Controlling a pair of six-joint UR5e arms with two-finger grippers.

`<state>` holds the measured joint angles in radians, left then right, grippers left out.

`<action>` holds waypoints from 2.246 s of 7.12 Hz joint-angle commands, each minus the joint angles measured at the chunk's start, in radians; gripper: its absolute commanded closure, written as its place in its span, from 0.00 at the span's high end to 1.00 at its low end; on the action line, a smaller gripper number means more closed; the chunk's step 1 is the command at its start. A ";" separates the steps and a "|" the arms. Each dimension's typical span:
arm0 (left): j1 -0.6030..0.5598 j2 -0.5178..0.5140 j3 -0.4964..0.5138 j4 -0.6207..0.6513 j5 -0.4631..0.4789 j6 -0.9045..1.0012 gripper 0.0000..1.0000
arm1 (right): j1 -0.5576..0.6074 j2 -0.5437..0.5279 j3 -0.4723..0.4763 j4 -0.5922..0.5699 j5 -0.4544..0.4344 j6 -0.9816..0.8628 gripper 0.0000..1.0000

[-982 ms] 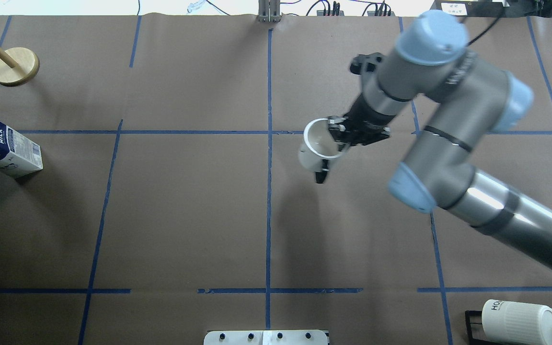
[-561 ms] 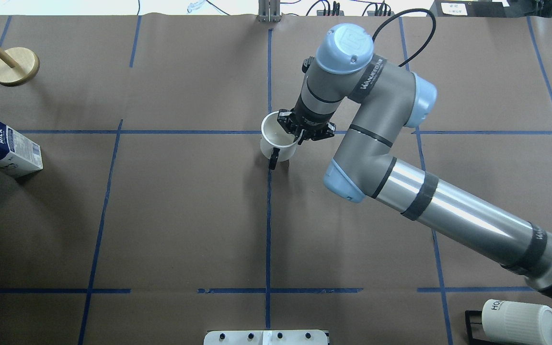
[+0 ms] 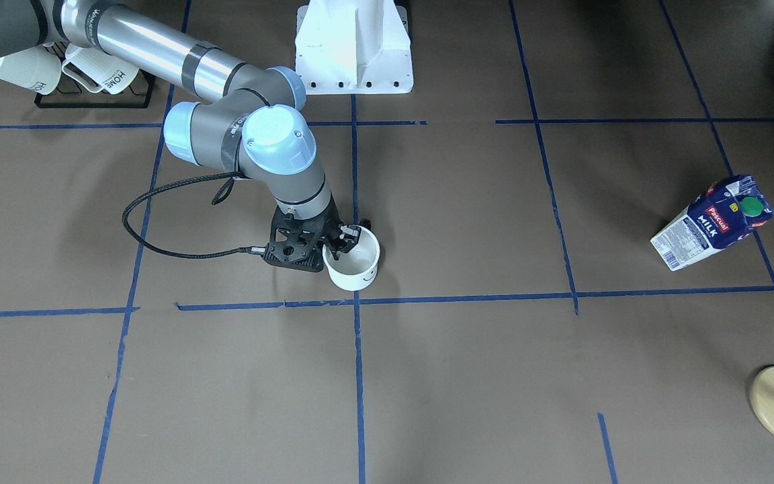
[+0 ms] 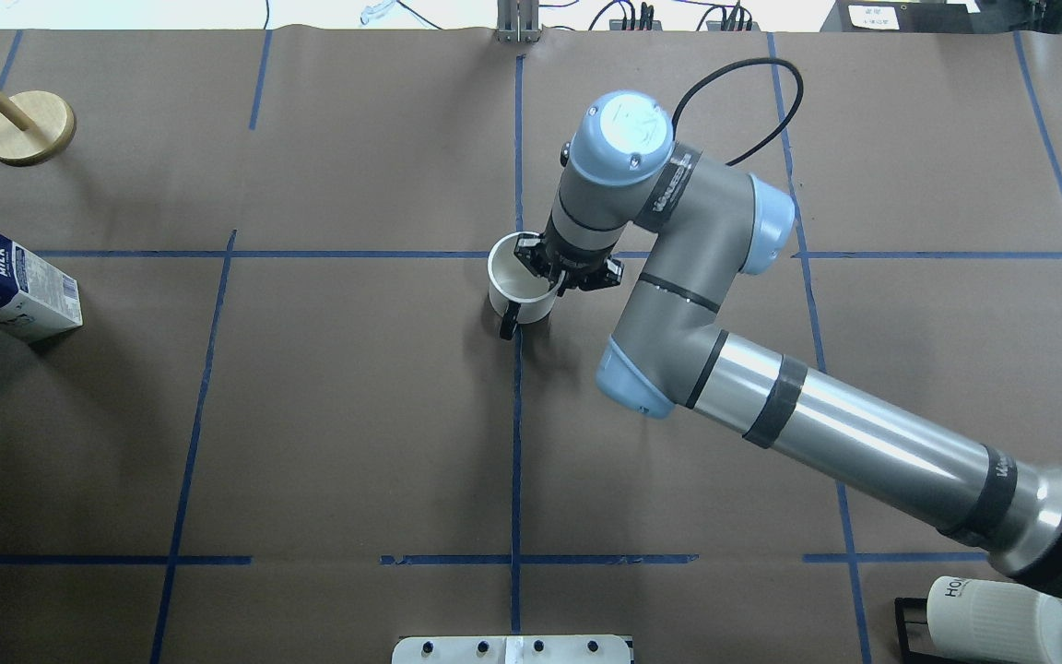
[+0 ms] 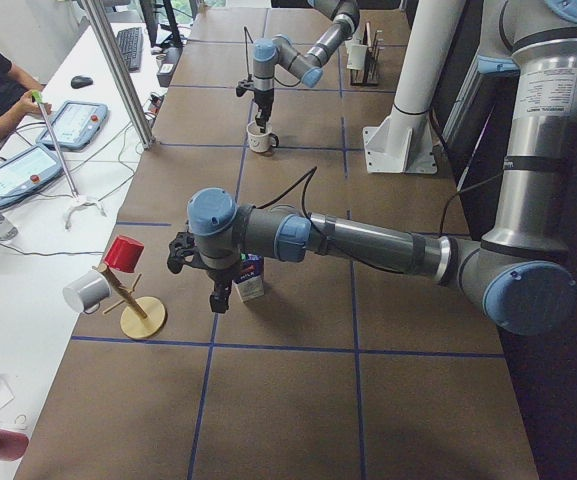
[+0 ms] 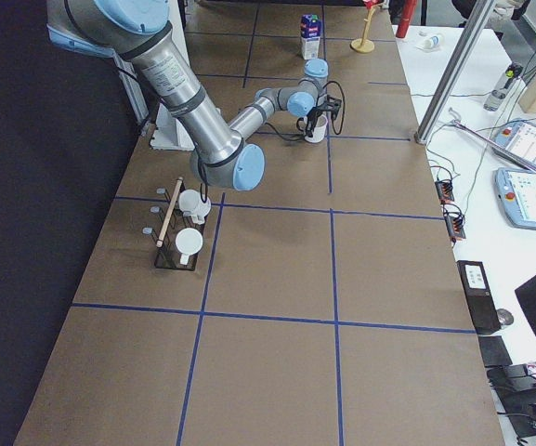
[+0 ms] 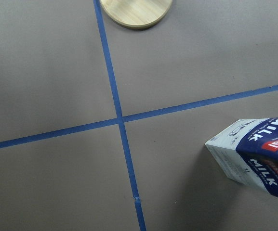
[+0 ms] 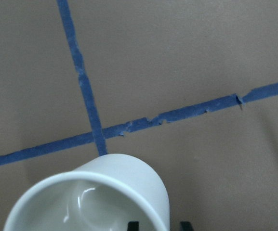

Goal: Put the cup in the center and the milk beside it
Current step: 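Carry the white mug with the right gripper to the table center and set it down, then open the right gripper and lift it away from the mug, then grasp the blue milk carton with the left gripper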

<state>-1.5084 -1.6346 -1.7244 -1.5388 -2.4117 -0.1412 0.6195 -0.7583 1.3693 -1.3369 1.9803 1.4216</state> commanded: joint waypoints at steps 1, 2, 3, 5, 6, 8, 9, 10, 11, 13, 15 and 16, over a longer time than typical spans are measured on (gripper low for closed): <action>0.092 -0.057 -0.037 0.002 0.015 -0.272 1.00 | 0.070 -0.068 0.173 -0.007 0.035 -0.010 1.00; 0.132 -0.066 -0.024 0.000 0.017 -0.366 1.00 | 0.165 -0.178 0.276 -0.007 0.133 -0.074 1.00; 0.173 -0.105 -0.014 0.000 0.019 -0.458 1.00 | 0.251 -0.275 0.325 -0.004 0.222 -0.207 1.00; 0.182 -0.096 -0.007 -0.004 0.019 -0.456 1.00 | 0.287 -0.299 0.315 -0.005 0.233 -0.302 1.00; 0.197 -0.094 -0.003 -0.004 0.019 -0.460 1.00 | 0.287 -0.299 0.315 -0.004 0.233 -0.302 1.00; 0.215 -0.083 0.020 -0.006 0.019 -0.462 1.00 | 0.287 -0.297 0.317 -0.004 0.233 -0.300 1.00; 0.244 -0.082 0.032 -0.006 0.019 -0.462 1.00 | 0.287 -0.297 0.317 -0.004 0.233 -0.300 1.00; 0.252 -0.082 0.042 -0.007 0.019 -0.460 1.00 | 0.287 -0.297 0.320 -0.004 0.235 -0.300 1.00; 0.270 -0.082 0.054 -0.009 0.019 -0.454 1.00 | 0.286 -0.300 0.323 -0.002 0.233 -0.299 1.00; 0.275 -0.082 0.071 -0.032 0.020 -0.457 0.13 | 0.279 -0.302 0.323 -0.002 0.230 -0.297 1.00; 0.274 -0.099 -0.036 -0.014 0.084 -0.468 0.00 | 0.273 -0.303 0.321 -0.002 0.227 -0.297 1.00; 0.274 -0.161 -0.119 0.055 0.079 -0.469 0.00 | 0.276 -0.302 0.327 -0.002 0.233 -0.299 1.00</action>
<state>-1.2348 -1.7470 -1.7535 -1.5390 -2.3465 -0.6059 0.8947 -1.0609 1.6923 -1.3392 2.2093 1.1240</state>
